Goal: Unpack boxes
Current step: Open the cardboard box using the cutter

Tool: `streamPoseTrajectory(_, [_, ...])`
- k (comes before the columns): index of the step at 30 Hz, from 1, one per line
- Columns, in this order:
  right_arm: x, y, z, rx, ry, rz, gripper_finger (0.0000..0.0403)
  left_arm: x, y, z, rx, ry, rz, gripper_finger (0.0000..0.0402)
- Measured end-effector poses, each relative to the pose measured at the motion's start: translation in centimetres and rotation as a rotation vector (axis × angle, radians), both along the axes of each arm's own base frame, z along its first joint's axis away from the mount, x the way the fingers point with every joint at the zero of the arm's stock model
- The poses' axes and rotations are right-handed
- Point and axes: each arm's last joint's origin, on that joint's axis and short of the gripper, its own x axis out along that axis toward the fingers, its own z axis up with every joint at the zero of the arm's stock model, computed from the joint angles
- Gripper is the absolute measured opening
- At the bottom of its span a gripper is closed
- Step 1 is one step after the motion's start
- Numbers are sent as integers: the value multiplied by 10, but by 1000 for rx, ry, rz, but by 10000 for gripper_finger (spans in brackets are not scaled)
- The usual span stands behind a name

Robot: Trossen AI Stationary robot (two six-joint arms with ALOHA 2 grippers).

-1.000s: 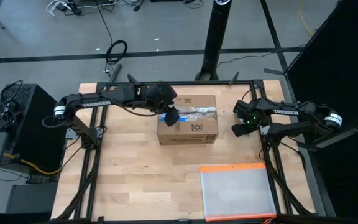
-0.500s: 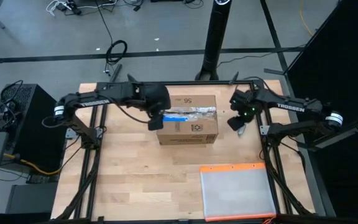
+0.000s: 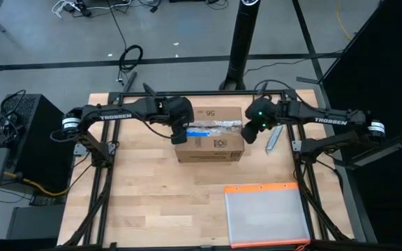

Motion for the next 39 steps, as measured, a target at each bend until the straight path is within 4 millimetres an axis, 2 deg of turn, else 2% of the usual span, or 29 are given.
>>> streamPoseTrajectory(8, [14,13,8,-51,-119,91,121,1,5,-20,52,2,-30,214])
streamPoseTrajectory(12, [17,22,9,-55,-138,135,139,2,7,-28,112,-4,-17,214])
streamPoseTrajectory(19, [23,37,36,-129,-208,243,160,5,14,-20,319,-48,141,204])
streamPoseTrajectory(24, [25,40,53,-170,-254,288,154,8,19,-12,360,-104,202,141])
streamPoseTrajectory(37, [26,42,88,-256,-350,349,134,3,22,17,320,-123,343,10])
streamPoseTrajectory(39, [26,42,90,-262,-354,353,135,1,23,25,309,-127,374,1])
